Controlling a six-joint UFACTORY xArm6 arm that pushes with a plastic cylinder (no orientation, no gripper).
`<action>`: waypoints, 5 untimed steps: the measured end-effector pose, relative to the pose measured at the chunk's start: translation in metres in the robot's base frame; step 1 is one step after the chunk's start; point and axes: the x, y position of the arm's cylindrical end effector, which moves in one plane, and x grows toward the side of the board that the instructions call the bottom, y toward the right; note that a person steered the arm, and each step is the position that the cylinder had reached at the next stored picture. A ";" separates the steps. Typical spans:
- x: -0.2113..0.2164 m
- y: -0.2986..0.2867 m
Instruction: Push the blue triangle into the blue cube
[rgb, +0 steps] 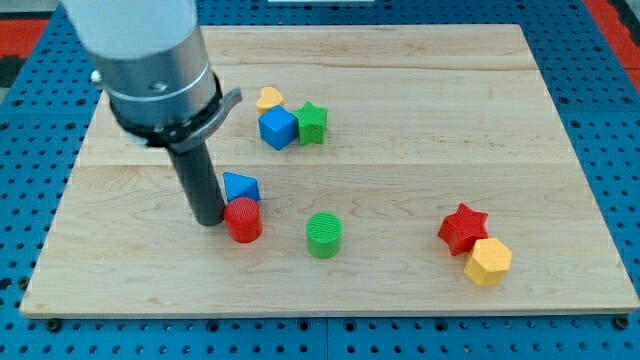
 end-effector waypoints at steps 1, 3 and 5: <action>0.010 -0.013; 0.068 -0.015; 0.015 0.039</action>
